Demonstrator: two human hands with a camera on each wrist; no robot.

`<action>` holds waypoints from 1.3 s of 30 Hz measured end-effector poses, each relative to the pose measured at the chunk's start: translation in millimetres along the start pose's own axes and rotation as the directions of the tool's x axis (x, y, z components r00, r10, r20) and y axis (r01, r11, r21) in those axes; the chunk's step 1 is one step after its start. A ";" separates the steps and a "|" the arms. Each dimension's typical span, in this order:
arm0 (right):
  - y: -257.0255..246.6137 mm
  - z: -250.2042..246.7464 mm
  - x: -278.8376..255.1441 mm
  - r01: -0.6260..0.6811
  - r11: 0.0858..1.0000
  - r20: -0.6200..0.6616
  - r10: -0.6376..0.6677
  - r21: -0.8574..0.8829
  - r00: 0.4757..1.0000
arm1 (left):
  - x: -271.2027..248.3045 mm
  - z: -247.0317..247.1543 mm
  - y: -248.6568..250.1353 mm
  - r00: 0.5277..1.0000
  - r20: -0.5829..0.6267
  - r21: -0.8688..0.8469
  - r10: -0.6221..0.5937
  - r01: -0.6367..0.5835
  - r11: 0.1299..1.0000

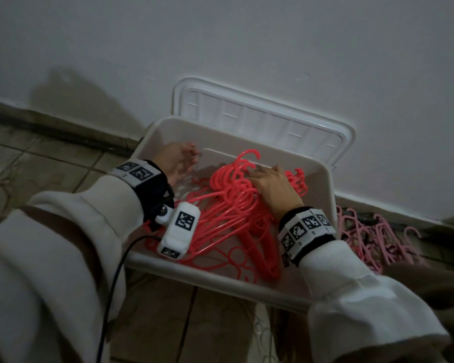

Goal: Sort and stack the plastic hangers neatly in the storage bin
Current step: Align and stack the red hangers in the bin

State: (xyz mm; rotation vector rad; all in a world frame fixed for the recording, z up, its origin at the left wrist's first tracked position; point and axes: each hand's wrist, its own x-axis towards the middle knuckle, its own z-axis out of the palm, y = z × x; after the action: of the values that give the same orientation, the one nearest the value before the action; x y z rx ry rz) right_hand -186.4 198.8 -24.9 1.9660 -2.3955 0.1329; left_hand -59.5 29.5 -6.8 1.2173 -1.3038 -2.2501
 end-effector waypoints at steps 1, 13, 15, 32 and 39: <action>1.6 0.9 -0.1 0.000 1.000 -0.001 0.000 -0.006 1.000 | 0.1 0.4 -0.9 1.000 0.008 -0.016 -0.007 0.007 1.000; 9.2 3.0 -4.0 -0.243 0.970 0.213 0.237 0.002 0.948 | -0.7 20.3 -28.0 0.975 0.216 0.445 -0.058 -0.045 0.894; 11.3 -1.1 -2.1 -0.300 0.953 0.216 0.287 0.033 0.933 | -4.7 22.8 -29.3 0.966 0.241 0.521 -0.091 -0.050 0.852; -8.9 1.9 33.0 -0.421 0.902 0.273 0.384 0.090 0.882 | -4.8 14.0 -30.5 0.889 0.453 0.820 0.066 -0.444 0.362; -21.6 -5.5 33.8 -0.364 0.930 0.310 0.331 0.053 0.891 | -10.3 8.8 -22.7 0.887 0.451 0.881 0.097 -0.460 0.111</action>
State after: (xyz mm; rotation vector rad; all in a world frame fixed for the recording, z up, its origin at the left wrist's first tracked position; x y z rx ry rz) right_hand -172.0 162.1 -15.7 1.6738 -2.9824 -0.0251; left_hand -56.1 53.4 -17.7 0.6564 -3.0746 -1.0466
